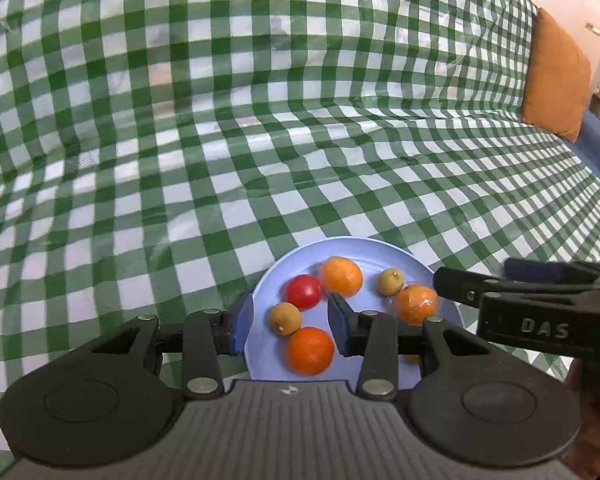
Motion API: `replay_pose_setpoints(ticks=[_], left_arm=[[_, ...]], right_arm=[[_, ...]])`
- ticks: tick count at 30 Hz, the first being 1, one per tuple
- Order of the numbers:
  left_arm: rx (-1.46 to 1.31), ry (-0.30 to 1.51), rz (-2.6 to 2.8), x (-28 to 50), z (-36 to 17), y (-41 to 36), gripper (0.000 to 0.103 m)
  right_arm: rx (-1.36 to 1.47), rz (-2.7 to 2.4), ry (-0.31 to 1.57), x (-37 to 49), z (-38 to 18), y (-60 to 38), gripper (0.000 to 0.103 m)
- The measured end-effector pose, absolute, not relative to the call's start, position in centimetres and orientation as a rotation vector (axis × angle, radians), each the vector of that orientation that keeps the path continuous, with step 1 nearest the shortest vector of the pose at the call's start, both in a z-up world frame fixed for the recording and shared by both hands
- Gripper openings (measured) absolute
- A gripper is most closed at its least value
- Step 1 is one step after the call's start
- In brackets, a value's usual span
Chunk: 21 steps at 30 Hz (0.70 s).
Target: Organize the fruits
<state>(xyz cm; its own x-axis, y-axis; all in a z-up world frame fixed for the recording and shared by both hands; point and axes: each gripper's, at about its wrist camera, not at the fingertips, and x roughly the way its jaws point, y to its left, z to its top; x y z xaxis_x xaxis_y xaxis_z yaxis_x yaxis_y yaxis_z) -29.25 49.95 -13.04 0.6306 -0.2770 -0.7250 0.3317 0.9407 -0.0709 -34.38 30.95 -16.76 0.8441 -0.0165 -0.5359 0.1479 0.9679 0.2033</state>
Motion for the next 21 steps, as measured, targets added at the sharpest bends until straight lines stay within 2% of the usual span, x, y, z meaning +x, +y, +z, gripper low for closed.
replay_pose_setpoints(ticks=[1,3,5,9,11,14,21], left_arm=[[0.075,0.813,-0.341,-29.4,-12.8,50.1,0.05],[0.072,0.809,-0.325,-29.8,-12.2,50.2,0.056],[0.069,0.796,-0.301,-30.4,-11.6,50.4,0.063],[0.091,0.768,-0.263,-31.8,-10.9,50.5,0.085],[0.094,0.759,-0.242,-32.6,-10.8,50.6,0.087],[0.076,0.778,-0.193,-33.3,-11.2,50.9,0.099],[-0.004,0.833,-0.132,-33.6,-12.7,51.9,0.102]], right_arm=[[0.238,-0.092,0.555,-34.6,-16.5,31.0,0.095],[0.227,-0.105,0.544,-35.0,-16.0,30.9,0.099],[0.224,-0.111,0.538,-35.5,-15.5,30.8,0.1],[0.226,-0.111,0.534,-36.4,-14.8,30.7,0.102],[0.219,-0.106,0.536,-36.9,-14.5,30.8,0.102],[0.196,-0.097,0.563,-37.3,-14.6,31.1,0.102],[0.143,-0.054,0.682,-37.3,-17.0,31.5,0.102]])
